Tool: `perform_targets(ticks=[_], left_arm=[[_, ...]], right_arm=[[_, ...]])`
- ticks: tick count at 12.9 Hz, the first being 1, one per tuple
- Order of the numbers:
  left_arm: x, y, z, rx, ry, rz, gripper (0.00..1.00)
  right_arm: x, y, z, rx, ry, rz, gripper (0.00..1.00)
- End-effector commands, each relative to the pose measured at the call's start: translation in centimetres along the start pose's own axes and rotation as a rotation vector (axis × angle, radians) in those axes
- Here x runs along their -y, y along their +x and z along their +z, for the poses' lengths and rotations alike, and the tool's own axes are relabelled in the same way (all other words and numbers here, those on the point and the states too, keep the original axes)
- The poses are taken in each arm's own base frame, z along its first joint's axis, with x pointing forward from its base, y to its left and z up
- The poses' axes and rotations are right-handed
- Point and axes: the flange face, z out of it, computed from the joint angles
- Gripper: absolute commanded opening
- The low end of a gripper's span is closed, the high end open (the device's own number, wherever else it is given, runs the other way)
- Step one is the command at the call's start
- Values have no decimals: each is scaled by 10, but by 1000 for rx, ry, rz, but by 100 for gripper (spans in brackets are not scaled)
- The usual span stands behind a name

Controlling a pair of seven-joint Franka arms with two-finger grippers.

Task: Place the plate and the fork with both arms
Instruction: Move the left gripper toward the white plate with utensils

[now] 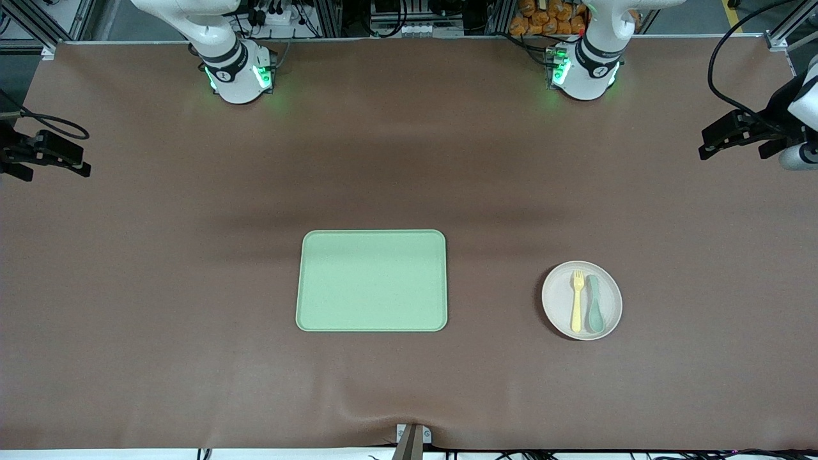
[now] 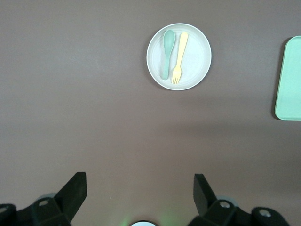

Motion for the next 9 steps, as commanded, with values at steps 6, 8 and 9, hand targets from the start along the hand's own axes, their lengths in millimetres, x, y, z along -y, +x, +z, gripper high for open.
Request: perform_targets(ticks=[6,8,9], left_arm=[[19,19,16,19,3,-22,100],[22,40,41,42,3,-16,100],[26,54,57,42,-1,-19,100]], right_arm=[[1,-5,-6,-8,-13,-8,100],[1,-5,-6,-7,-13,-8,100],[2,-5,-6,-7,-13,-10,100]])
